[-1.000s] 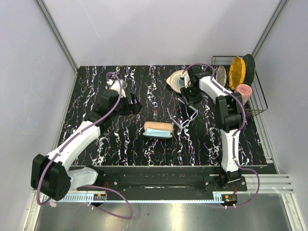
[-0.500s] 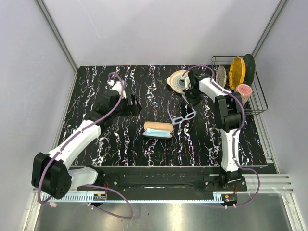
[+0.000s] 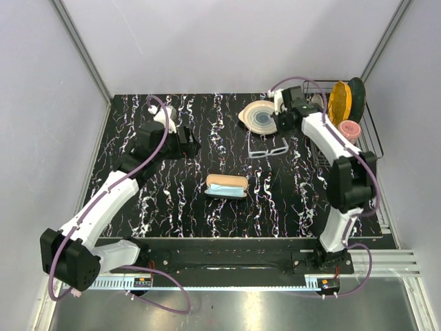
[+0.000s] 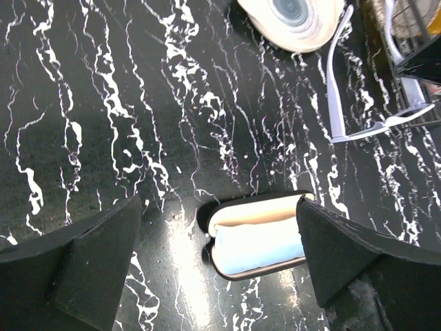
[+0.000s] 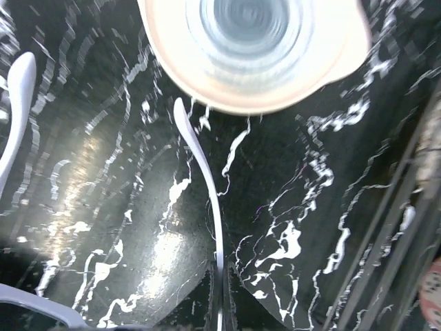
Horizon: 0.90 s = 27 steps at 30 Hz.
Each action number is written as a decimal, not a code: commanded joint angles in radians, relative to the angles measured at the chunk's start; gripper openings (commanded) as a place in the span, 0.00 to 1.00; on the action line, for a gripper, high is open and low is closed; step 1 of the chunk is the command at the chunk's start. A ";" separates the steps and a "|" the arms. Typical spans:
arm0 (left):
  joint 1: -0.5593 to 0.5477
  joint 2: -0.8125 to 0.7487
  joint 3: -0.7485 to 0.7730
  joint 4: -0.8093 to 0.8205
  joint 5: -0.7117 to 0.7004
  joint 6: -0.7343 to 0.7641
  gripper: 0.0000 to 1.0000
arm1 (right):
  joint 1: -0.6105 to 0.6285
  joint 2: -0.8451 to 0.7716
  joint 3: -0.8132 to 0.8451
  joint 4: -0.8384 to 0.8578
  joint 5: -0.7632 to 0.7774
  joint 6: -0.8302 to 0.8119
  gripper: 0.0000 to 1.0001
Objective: Organize the sunglasses
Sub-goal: Pick up the right temple of the sunglasses from the corner of the board, then fold the left temple of the sunglasses on the sunglasses.
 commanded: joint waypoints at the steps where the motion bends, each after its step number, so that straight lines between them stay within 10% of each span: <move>1: 0.006 -0.045 0.103 -0.016 0.058 0.023 0.99 | 0.012 -0.236 -0.043 0.104 -0.043 0.018 0.00; 13: 0.006 -0.257 0.171 0.271 0.591 -0.076 0.99 | 0.193 -0.731 -0.333 0.534 -0.306 0.186 0.00; 27: -0.032 -0.176 0.212 0.359 0.850 -0.232 0.99 | 0.294 -0.778 -0.287 0.724 -0.488 0.291 0.00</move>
